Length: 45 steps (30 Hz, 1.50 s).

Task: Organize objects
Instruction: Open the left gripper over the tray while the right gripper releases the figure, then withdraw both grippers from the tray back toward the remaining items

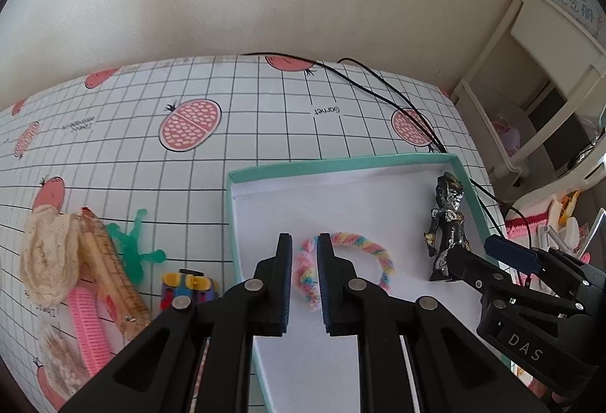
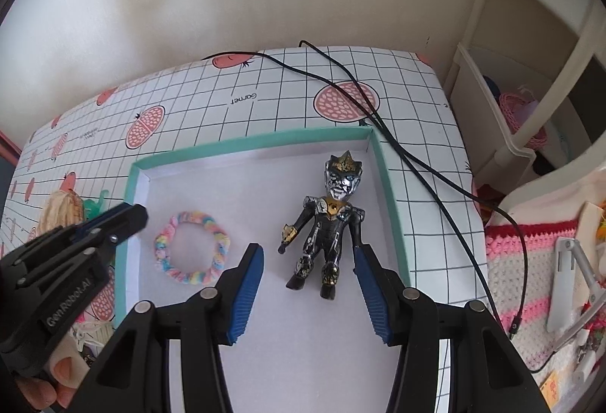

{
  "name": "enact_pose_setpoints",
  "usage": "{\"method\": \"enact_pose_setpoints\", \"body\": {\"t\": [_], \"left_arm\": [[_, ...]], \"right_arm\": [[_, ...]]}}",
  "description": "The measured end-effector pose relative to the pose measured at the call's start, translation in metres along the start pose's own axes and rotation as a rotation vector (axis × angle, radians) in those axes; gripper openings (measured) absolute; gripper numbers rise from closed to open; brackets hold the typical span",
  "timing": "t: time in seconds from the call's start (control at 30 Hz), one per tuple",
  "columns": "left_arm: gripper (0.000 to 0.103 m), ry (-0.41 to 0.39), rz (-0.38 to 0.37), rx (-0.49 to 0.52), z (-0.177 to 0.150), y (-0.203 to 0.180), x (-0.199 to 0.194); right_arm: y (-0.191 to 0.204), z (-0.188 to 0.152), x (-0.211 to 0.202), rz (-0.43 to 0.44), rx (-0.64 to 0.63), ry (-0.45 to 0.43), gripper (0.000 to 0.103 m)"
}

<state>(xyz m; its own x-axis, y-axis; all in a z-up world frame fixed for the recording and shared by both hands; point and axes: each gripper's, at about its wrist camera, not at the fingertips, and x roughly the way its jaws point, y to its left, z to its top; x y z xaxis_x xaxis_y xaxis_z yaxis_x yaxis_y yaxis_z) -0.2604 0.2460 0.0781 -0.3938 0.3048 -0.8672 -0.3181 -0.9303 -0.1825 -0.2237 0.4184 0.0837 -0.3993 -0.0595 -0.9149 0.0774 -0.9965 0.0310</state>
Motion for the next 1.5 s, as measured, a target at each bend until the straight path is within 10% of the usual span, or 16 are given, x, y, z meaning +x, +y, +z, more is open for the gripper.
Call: {"method": "enact_pose_setpoints", "body": {"t": [0.77,1.5], "left_arm": [[0.101,-0.063,0.115,-0.056,-0.004,0.026,-0.011],[0.101,-0.118,0.11,-0.068,-0.026,0.041,-0.061]], "right_arm": [[-0.007,-0.012,0.004,-0.036,0.036,-0.025,0.103],[0.017,-0.035,-0.036,-0.027,0.04,-0.064,0.103]]}}
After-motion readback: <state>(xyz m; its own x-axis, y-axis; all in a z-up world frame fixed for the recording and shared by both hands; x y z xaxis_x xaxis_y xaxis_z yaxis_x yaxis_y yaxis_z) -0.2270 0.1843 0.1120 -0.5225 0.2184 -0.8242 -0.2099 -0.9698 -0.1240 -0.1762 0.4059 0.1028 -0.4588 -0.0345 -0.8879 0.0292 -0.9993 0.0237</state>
